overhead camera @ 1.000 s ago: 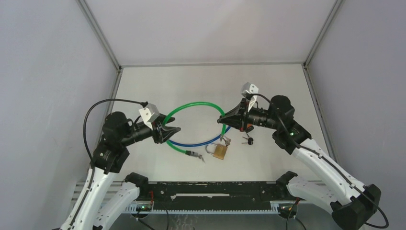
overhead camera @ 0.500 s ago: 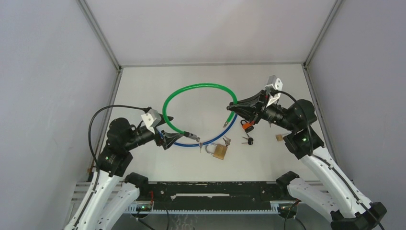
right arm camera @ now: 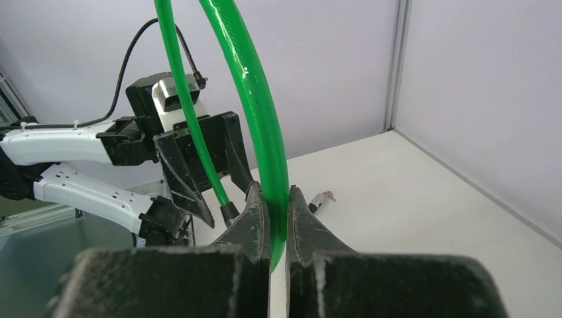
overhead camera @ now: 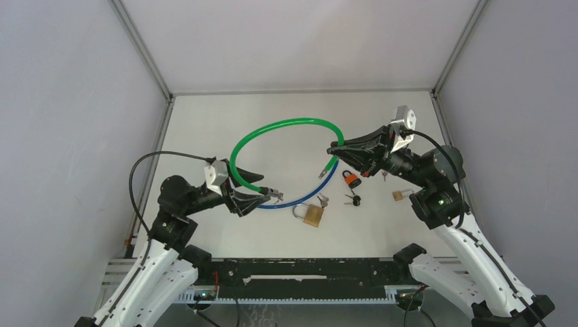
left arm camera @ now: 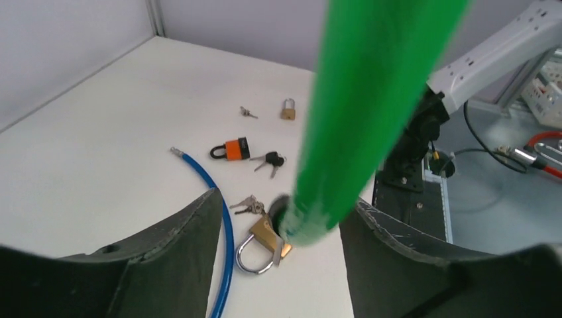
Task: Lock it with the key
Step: Pick up the lock from the center of the board, then lock the lock.
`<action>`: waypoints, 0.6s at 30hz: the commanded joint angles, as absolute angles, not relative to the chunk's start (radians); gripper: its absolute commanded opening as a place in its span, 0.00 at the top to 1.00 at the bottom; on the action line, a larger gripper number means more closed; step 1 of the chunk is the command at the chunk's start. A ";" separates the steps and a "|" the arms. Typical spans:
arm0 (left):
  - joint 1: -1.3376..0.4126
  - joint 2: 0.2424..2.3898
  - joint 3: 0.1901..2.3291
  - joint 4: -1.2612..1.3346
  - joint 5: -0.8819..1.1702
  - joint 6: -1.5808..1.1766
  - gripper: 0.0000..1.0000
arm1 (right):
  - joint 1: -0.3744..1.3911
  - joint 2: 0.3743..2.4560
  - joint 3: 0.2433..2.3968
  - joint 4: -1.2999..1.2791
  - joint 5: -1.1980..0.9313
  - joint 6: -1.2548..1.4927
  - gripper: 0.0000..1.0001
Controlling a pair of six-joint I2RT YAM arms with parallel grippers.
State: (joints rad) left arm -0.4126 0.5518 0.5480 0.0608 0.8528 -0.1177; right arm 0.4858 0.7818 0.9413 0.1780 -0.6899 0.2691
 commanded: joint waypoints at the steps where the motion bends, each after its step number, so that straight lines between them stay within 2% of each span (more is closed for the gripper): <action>1: -0.425 0.557 0.539 0.282 0.809 -0.269 0.39 | 0.488 0.776 1.007 0.275 -0.684 0.311 1.00; 4: -0.435 0.561 0.539 0.275 0.839 -0.274 0.55 | 0.488 0.780 1.014 0.267 -0.687 0.309 1.00; 9: -0.471 0.561 0.533 0.271 0.839 -0.308 0.99 | 0.499 0.785 1.020 0.293 -0.669 0.332 1.00; 11: -0.490 0.565 0.559 0.321 0.785 -0.382 1.00 | 0.539 0.793 1.020 0.325 -0.622 0.345 1.00; 18: -0.540 0.611 0.764 0.395 0.624 -0.690 1.00 | 0.855 0.856 1.020 0.567 -0.384 0.240 1.00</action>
